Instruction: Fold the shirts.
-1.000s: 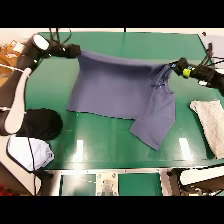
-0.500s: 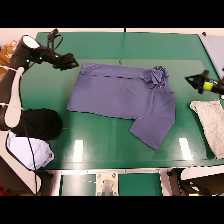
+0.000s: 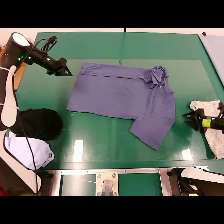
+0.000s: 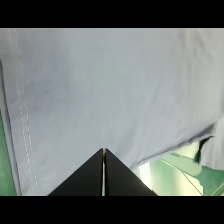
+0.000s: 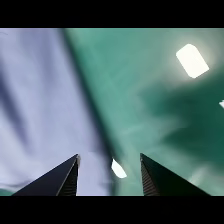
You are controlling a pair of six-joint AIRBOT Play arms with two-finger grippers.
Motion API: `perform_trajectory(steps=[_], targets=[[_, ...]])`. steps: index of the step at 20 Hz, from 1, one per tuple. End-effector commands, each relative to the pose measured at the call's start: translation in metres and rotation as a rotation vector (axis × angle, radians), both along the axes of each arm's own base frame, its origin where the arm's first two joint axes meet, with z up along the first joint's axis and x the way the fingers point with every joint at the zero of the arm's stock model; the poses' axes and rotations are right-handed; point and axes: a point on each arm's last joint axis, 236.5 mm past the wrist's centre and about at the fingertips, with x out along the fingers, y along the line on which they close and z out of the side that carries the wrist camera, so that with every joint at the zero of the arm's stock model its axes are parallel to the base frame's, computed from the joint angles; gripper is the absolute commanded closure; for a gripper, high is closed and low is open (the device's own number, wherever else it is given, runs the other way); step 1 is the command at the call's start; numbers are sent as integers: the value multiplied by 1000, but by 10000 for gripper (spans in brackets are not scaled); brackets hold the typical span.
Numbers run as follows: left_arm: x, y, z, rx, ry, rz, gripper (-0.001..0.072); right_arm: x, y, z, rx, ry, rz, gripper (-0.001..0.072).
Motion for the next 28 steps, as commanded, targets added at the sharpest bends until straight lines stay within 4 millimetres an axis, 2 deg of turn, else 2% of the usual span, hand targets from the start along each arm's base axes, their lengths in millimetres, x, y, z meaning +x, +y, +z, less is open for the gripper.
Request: perform_trajectory(steps=[1,2,5,8,10,12,13,15,16,18,21,22,23,24,28], targets=[[-8,-1,7,-8,9,-22,689,-8,28,-28,-23,65,48,294],[-8,0,8,-6,6,-22,689,-2,38,-31,-13,64,65,321],[-9,2,11,-2,5,-21,689,20,60,-35,42,27,59,326],[-11,6,8,18,14,-19,689,21,58,-36,42,20,61,417],[-14,8,7,32,24,-23,689,27,45,-30,31,-3,42,695],[-26,13,7,62,37,-22,690,40,20,-19,-11,-42,17,691],[-36,17,6,84,53,-21,690,44,1,-12,-48,-58,9,692],[-65,23,0,121,87,-2,690,43,-31,-5,-108,-60,-12,692],[-80,23,-5,125,106,8,690,40,-40,-5,-116,-59,-31,691],[-106,22,-21,124,143,55,689,32,-52,-7,-122,-49,-59,691],[-140,21,-60,121,258,160,684,32,-51,-7,-126,-55,-49,691],[-149,20,-75,113,299,192,476,32,-51,-7,-124,-56,-50,691],[-154,16,-88,96,327,233,147,34,-50,-6,-122,-60,-49,691],[-155,11,-99,69,338,277,122,34,-48,-6,-121,-61,-44,691],[-156,-24,-137,-30,327,366,122,36,-40,-7,-118,-59,-23,691]])
